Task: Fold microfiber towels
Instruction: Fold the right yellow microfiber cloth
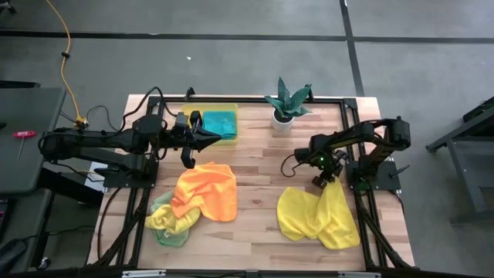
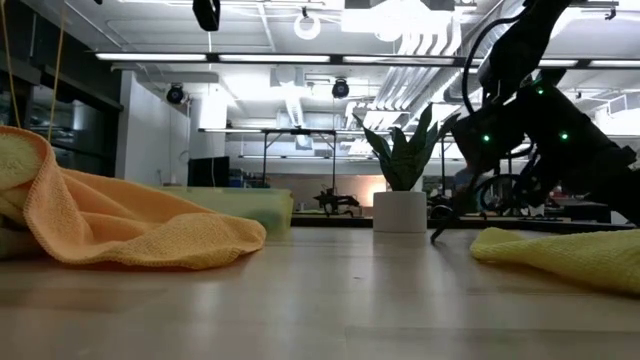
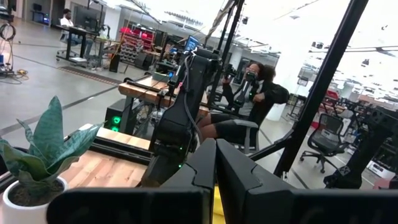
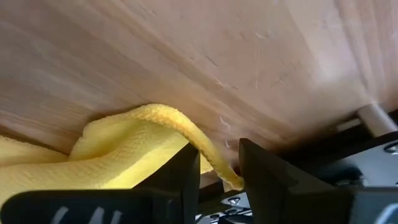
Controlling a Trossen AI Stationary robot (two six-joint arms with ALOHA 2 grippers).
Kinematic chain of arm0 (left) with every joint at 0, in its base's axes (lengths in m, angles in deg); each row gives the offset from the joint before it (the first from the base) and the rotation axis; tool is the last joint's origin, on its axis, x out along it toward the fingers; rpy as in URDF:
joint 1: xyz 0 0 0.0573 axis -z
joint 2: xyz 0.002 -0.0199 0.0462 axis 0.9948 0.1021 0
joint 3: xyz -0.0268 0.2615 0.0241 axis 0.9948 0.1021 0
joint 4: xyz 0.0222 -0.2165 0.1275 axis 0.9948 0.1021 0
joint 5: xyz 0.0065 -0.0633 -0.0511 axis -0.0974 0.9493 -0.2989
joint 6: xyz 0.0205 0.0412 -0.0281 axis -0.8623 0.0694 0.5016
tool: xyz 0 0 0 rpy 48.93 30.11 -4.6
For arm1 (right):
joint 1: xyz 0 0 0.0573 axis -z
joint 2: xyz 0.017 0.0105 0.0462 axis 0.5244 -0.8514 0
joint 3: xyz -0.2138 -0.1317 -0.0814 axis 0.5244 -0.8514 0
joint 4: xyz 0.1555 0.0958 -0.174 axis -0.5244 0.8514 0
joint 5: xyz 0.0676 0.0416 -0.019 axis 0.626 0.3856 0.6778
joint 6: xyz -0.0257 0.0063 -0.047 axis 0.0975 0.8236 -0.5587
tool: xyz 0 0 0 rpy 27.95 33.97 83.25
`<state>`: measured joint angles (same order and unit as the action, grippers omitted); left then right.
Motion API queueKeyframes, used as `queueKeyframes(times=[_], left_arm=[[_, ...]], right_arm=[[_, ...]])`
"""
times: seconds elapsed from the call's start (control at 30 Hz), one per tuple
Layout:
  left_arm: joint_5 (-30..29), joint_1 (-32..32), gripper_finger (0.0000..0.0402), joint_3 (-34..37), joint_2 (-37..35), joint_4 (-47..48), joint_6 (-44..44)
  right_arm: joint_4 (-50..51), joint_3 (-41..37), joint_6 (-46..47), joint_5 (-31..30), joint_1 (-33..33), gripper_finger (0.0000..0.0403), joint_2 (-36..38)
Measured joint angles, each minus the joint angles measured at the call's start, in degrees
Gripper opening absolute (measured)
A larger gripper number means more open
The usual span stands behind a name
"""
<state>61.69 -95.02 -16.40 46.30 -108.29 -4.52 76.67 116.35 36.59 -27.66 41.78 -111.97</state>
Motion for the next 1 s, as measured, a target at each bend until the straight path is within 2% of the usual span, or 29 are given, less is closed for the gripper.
queueKeyframes(times=[0.37, 0.47, 0.6, 0.8, 1.0], left_arm=[[0.0, 0.0, 0.0003, 0.0, 0.0, 0.0, 0.0], [0.0, 0.0, 0.0003, 0.0, 0.0, 0.0, 0.0], [0.0, 0.0, 0.0003, 0.0, 0.0, 0.0, 0.0], [0.01, 0.0, 0.0003, 0.0, 0.0, 0.0, 0.0], [0.0, 0.0, 0.0003, 0.0, 0.0, -0.04, 0.0]], right_arm=[[1.88, 0.11, 0.16, 0.23, 0.0, 0.0096, 0.0], [2.88, 0.11, -0.37, 0.26, 0.0, 0.0073, 0.0], [3.13, 0.62, -1.34, 0.23, 0.0, 0.0016, 0.02], [5.9, 6.14, -2.87, -3.26, -0.02, 0.0005, 2.07], [5.68, 15.01, -3.91, -5.56, -0.02, 0.0002, 9.25]])
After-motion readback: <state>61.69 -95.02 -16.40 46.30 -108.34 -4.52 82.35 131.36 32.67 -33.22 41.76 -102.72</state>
